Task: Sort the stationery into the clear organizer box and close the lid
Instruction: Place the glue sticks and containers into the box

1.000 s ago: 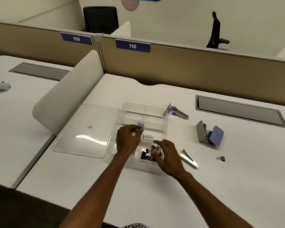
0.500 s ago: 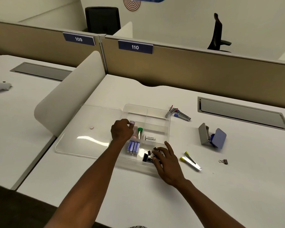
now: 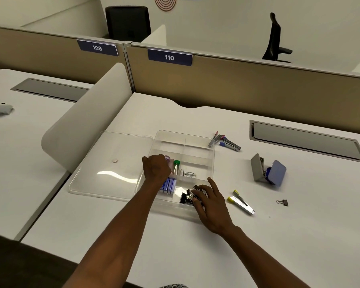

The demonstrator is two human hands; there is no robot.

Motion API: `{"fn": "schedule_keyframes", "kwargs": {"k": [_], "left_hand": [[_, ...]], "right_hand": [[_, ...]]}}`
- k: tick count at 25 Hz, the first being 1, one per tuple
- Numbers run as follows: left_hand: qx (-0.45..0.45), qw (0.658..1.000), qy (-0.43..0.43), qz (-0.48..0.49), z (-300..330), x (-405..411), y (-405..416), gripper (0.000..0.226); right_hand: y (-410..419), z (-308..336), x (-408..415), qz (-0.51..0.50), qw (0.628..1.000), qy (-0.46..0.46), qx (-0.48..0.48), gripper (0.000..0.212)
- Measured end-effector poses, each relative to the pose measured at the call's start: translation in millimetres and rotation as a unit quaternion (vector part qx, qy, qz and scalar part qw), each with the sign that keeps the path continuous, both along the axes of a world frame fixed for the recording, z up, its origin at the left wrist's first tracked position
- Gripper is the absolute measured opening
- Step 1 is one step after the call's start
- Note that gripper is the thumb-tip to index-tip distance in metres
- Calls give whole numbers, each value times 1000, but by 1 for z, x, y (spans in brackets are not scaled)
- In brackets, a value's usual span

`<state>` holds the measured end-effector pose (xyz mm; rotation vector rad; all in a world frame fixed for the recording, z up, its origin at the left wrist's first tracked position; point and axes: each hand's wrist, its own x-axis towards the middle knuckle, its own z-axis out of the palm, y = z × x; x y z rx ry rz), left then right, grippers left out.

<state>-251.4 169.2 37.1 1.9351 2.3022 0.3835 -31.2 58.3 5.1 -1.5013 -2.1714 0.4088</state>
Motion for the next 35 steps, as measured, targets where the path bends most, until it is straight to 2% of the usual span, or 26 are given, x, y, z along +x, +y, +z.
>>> {"fn": "schedule_keyframes", "kwargs": {"k": [4,9,12,16,21,24,27,31,35], "left_hand": [[-24,1000,5,1,-2,-3,-2,19],[31,999,-17,-8,0,-2,-8,17],[27,999,-4,-22,0,-2,-12,16],[54,997,-50,-16,4,4,-18,18],[110,987,-96,-73,4,36,-45,21],[153,971,-145,-111,0,61,-69,30],[158,960,-174,-151,-5,83,-89,34],[159,952,-196,-175,-13,102,-108,33],[143,951,-208,-181,-18,109,-118,31]], "right_hand": [[1,0,0,5,1000,1,-1,32],[1,-2,1,4,1000,-6,-7,34],[1,-2,1,3,1000,-6,-7,35],[1,0,3,12,1000,-13,-13,38],[-4,9,15,36,999,-3,2,45],[-8,12,33,-43,998,40,12,43],[-10,9,58,-159,984,86,-8,47],[-14,0,90,-260,963,34,-64,55],[-20,-12,103,-271,954,-19,-125,45]]}}
